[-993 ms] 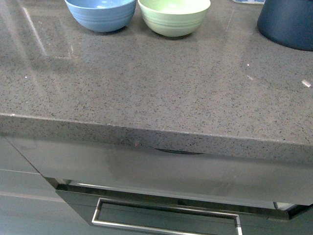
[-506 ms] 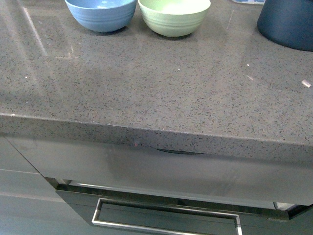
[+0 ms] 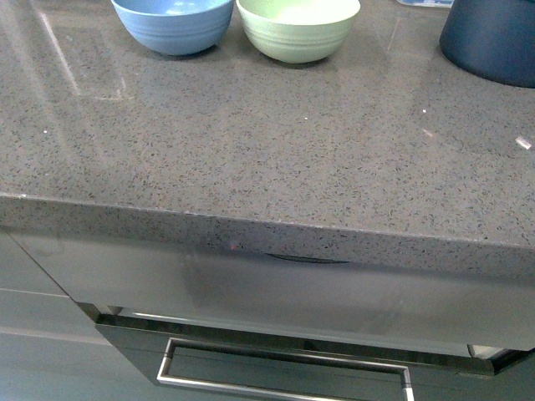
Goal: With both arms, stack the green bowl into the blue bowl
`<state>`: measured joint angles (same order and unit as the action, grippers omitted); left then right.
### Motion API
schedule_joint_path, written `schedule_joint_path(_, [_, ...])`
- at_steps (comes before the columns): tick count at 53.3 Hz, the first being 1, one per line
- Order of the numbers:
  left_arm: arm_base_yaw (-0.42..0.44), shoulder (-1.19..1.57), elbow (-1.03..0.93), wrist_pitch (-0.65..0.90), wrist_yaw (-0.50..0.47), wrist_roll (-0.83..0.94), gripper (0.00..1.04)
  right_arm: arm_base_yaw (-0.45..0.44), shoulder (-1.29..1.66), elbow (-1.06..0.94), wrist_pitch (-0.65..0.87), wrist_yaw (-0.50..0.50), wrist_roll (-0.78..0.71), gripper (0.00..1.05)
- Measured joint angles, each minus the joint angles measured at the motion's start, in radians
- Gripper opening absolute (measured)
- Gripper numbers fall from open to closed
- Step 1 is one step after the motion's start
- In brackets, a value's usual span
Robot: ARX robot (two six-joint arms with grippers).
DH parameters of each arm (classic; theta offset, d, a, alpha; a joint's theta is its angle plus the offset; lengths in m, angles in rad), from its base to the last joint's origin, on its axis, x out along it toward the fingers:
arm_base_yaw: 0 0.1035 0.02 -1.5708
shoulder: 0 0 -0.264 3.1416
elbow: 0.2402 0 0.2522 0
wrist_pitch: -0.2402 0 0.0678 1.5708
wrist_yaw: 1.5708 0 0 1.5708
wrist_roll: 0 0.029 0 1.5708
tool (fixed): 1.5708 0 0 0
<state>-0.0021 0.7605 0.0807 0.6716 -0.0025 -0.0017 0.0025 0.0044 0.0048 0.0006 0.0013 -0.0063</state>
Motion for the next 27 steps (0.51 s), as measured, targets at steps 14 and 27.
schedule_joint_path(14, [0.000, -0.111, -0.059, -0.038, 0.000, 0.000, 0.04, 0.000, 0.000, 0.000, 0.000, 0.000, 0.000, 0.95])
schedule_joint_path(27, [0.000, -0.276, -0.060, -0.188, 0.000, 0.000, 0.04, 0.000, 0.000, 0.000, 0.000, 0.000, 0.000, 0.95])
